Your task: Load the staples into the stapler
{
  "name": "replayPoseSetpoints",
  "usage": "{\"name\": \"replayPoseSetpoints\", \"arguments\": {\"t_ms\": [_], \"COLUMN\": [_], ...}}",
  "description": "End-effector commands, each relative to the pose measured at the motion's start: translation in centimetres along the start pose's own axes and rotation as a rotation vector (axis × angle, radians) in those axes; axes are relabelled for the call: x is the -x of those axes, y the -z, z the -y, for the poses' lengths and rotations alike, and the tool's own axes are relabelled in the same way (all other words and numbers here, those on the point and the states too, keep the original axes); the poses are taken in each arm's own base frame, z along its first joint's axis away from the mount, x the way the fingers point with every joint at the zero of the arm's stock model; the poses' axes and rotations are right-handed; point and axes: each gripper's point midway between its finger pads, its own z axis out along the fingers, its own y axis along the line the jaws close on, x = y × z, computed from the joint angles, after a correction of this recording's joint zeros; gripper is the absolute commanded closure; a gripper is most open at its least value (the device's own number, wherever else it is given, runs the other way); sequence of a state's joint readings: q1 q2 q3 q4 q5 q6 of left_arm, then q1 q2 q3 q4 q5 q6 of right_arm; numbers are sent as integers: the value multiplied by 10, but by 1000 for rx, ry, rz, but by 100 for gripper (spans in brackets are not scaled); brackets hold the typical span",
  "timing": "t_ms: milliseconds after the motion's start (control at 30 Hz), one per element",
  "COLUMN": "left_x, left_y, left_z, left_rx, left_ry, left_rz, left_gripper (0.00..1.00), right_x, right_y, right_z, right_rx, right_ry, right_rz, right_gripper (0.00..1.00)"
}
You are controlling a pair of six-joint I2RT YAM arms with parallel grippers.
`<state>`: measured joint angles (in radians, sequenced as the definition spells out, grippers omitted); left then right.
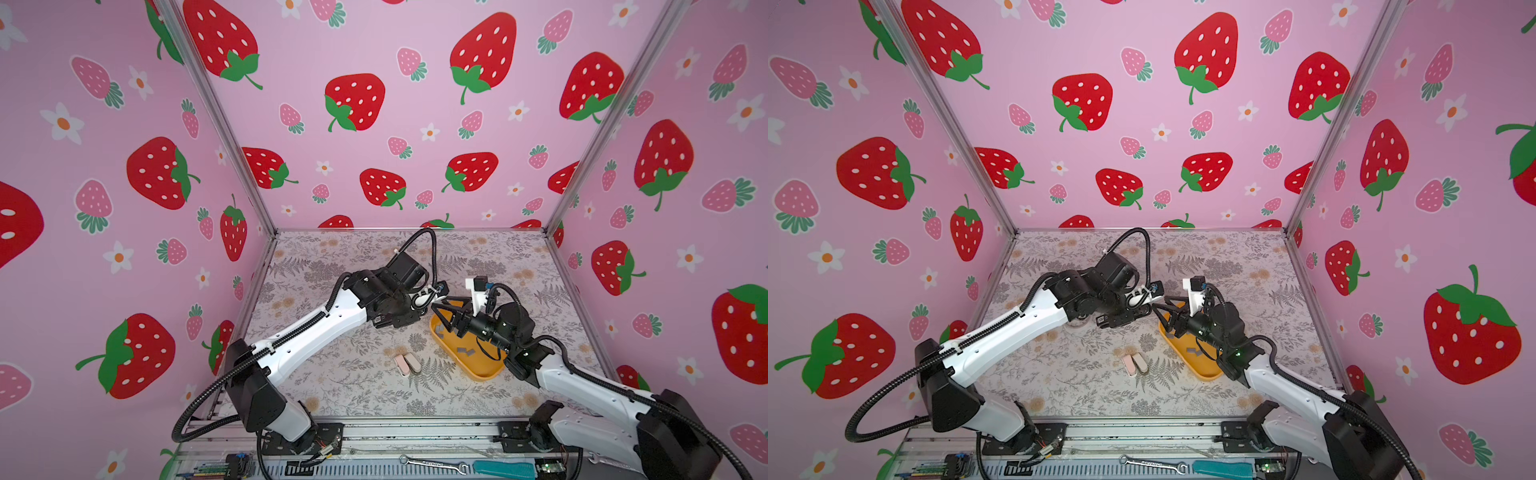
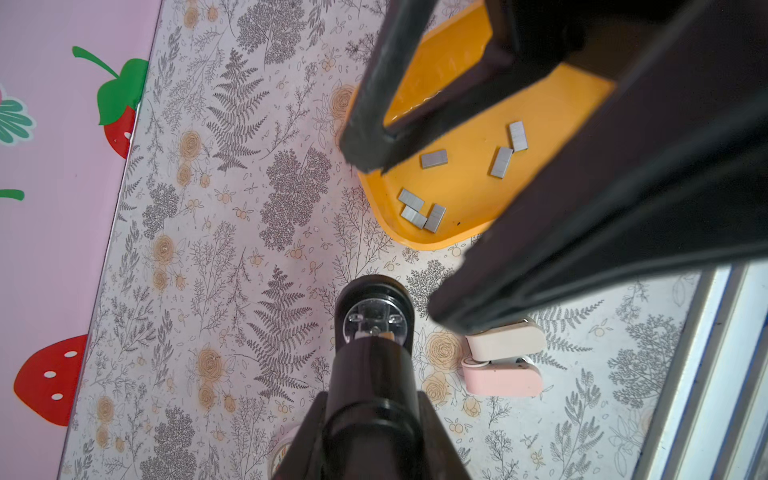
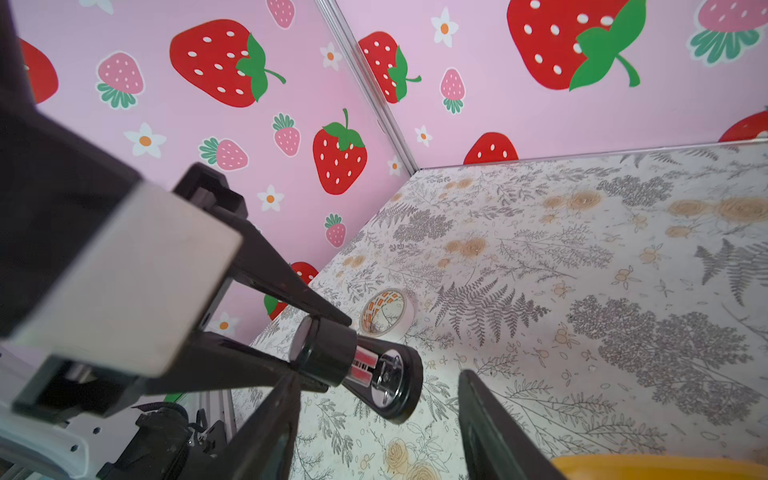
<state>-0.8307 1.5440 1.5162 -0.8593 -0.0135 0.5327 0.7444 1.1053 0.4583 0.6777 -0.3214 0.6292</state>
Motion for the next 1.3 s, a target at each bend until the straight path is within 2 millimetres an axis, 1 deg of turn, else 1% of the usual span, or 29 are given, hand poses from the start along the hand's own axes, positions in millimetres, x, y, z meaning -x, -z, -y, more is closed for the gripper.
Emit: {"name": "replayPoseSetpoints", "arguments": {"t_ms": [0,133,200,400,533,567,600,667,767,867,967,1067,1267], "left_x": [22,23,24,35,34,34,35,36,36,37,36,34,36], "left_y": [24,28,32,45,47,48,50,53,56,57,57,55,56], "left_z": [-8,-6,-3,17,18,18,17,16,7,0,-6,-10,-9], "left_rx": [23,16,6,-80,-67,-61,-54,-41,24,76,114,142,142], "left_ry": [15,15,13,-23,-41,-41,-39,-41,-31,-22,-22,-19,-26], "left_rz": [82,100,117,215,222,224,233,254,276,294,295,280,292], "left_gripper": [100,100,100,100,100,100,100,100,100,100,100,100,100], "right_x": [4,-4,-8,-14,-15,-16,-17,-19,-25,-31,-34,-34,-36], "right_y": [-8,-12,-15,-22,-25,-25,-25,-26,-28,-31,-33,-34,-34], "right_z": [3,13,14,17,16,16,16,17,18,18,14,8,6], "right_rx": [-22,-53,-47,-46,-40,-40,-38,-38,-35,-26,-2,15,17], "right_ry": [-5,-26,-35,-44,-52,-57,-61,-76,-114,-155,-167,-162,-166], "right_rz": [3,-12,-21,-50,-63,-65,-68,-75,-93,-113,-129,-134,-138], "right_gripper": [40,42,42,45,48,48,52,56,60,59,55,54,55]}}
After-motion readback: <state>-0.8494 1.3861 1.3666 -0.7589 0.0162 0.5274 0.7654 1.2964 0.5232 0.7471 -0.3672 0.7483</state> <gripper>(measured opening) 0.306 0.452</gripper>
